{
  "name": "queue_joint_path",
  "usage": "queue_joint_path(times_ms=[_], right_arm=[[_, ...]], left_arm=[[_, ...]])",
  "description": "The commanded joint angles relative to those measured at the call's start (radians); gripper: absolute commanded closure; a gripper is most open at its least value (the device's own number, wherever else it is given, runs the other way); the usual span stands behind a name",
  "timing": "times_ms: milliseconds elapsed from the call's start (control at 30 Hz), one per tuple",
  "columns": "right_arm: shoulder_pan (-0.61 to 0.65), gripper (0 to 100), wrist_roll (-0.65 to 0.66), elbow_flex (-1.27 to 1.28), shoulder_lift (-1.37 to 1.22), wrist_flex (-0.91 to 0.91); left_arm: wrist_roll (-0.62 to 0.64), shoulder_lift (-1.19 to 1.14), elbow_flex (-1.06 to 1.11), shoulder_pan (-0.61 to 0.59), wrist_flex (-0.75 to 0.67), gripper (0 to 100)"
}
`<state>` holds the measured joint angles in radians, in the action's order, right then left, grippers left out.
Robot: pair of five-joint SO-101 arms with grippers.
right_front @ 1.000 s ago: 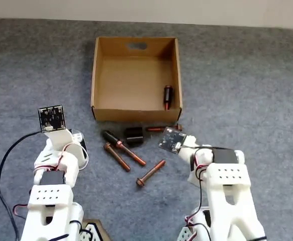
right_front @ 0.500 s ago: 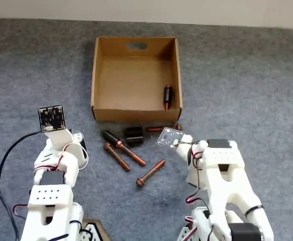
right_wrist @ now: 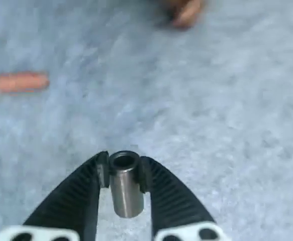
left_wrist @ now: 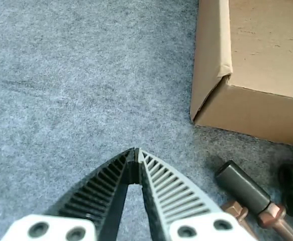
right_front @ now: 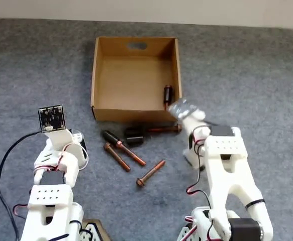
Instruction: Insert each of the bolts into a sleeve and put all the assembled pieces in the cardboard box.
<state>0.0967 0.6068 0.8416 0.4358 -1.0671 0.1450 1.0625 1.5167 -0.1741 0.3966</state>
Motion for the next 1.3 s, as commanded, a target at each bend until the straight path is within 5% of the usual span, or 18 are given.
queue_joint_path(times_ms=[0,100,300,600,733,1033,1267], right_arm=[[0.016,99.2,-0.245,-0.099,-0.001,0.01],[0.054,97.0,-0.276,-0.101,-0.001,0.002],[0.101,72.1,-0.269,-0.016,-0.001,0.007],[0.102,75.3,-0.255,-0.01,-0.002,0.008],[0.131,75.4,-0.072,-0.01,-0.002,0.005],[0.122,76.1,0.048,0.004,-0.099,0.012],[0.082,90.6,0.055,-0.007,-0.291,0.162]], left_arm=[[0.005,0.007,-0.022,0.012,-0.021,97],[0.005,0.007,-0.022,0.012,-0.021,97],[0.005,0.007,-0.022,0.012,-0.021,97],[0.005,0.007,-0.022,0.012,-0.021,97],[0.005,0.007,-0.022,0.012,-0.021,97],[0.005,0.007,-0.022,0.012,-0.021,97],[0.005,0.007,-0.022,0.012,-0.021,97]])
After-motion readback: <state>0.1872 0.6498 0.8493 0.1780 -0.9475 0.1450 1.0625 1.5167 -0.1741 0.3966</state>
